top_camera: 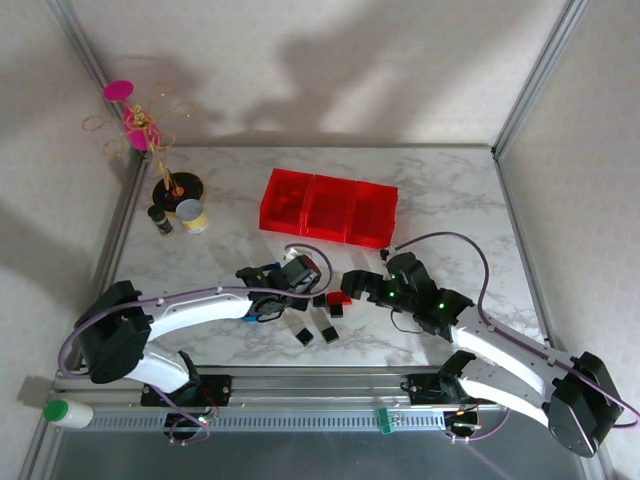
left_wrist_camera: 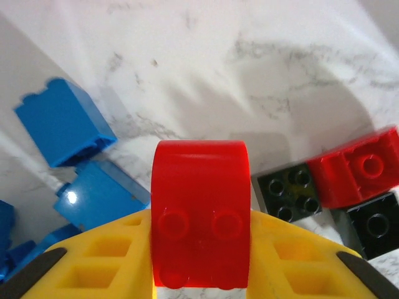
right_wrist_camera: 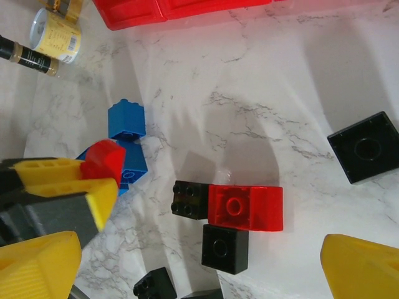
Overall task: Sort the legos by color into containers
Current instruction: Pick up the lego from the middle-left of the table, then place the lego in the container.
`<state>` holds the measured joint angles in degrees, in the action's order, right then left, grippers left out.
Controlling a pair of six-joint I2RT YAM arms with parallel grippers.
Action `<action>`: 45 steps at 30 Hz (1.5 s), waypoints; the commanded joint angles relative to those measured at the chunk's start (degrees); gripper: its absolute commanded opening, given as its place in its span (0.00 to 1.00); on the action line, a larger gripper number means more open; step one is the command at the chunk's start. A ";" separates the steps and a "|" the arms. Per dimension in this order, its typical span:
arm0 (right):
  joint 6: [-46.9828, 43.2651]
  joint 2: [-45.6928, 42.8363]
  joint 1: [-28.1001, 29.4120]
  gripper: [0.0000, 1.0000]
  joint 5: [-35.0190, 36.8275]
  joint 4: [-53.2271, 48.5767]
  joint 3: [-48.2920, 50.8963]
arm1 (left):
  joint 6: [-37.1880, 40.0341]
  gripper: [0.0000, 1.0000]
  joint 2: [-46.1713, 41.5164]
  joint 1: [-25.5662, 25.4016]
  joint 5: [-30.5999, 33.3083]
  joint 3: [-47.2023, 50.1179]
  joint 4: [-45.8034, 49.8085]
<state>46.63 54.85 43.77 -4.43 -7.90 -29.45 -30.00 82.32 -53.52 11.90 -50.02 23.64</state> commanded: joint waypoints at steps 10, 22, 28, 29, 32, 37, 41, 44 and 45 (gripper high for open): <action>-2.76 7.83 0.46 0.99 2.74 7.35 -6.28 | 3.85 0.25 3.15 13.61 4.85 -16.92 1.99; -2.31 15.85 -1.12 0.99 4.43 11.56 -9.70 | 6.46 0.25 24.95 23.68 3.95 -35.98 0.08; -2.68 17.74 -1.74 0.99 3.78 11.53 -10.63 | 7.46 0.26 35.41 27.06 4.00 -46.80 0.97; -2.77 17.76 -1.82 0.99 3.73 11.59 -10.60 | 7.31 0.27 37.39 27.52 3.79 -48.93 2.01; -2.56 18.06 -2.35 0.99 3.28 11.52 -10.45 | 7.53 0.34 40.30 28.18 2.79 -51.61 2.22; -2.84 17.66 -2.79 0.99 2.95 11.55 -10.19 | 8.20 0.44 42.13 28.29 3.69 -54.11 3.57; -3.59 16.10 -3.25 0.99 3.05 10.52 -10.38 | 7.91 0.48 39.40 28.19 1.72 -52.62 3.26; -3.52 14.32 -3.70 0.99 3.51 9.43 -9.97 | 7.04 0.50 36.01 27.86 0.69 -50.36 3.23; -3.48 13.64 -3.69 0.99 3.46 9.08 -9.86 | 6.61 0.50 34.69 27.70 0.38 -49.42 3.17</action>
<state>44.10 71.16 40.51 -1.48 2.13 -38.57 -22.68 122.85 -25.41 13.39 -100.92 25.58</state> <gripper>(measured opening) 0.987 0.494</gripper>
